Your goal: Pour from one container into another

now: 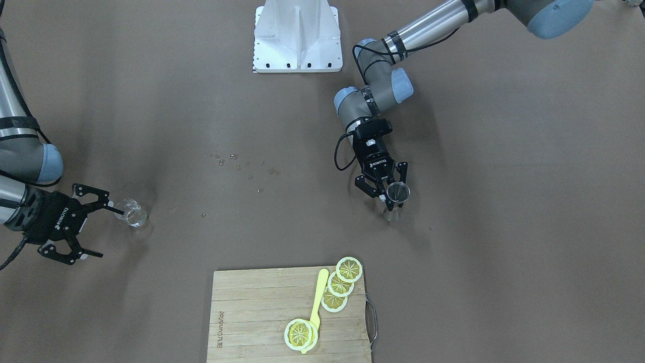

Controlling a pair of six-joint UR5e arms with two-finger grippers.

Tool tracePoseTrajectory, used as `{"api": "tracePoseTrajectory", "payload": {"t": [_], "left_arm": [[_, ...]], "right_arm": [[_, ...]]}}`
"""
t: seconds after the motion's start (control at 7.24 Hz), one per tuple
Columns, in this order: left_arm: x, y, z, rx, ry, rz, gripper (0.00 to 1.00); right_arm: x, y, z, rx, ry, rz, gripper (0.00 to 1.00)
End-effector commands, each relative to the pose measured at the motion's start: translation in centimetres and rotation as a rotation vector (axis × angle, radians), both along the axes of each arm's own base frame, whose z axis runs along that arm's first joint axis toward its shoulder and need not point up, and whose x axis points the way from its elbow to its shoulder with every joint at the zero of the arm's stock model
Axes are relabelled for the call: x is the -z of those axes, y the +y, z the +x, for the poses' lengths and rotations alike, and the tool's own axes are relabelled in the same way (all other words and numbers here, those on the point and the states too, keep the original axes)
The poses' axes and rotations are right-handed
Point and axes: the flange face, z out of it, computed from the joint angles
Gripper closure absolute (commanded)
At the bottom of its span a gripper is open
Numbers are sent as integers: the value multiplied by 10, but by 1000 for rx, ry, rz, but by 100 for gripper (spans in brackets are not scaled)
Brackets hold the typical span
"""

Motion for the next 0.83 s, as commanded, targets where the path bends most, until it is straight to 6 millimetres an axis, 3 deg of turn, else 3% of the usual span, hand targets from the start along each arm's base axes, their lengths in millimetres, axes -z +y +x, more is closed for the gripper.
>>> {"api": "tracePoseTrajectory", "payload": {"t": [0.0,0.28,0.41,0.69], "left_arm": [[0,1,0,-2,1,0,90],[1,1,0,-2,3,1,74],[0,1,0,-2,-1,-2,63],[-1,2,0,-4,-22,-6,54]], "right_arm": [[-5,-33,18,-40,102,-203,0],[-17,-55,26,-110,238,-341,0],[-23,-64,41,-134,311,-376,0],[-22,-73,79,-202,446,-558,0]]}}
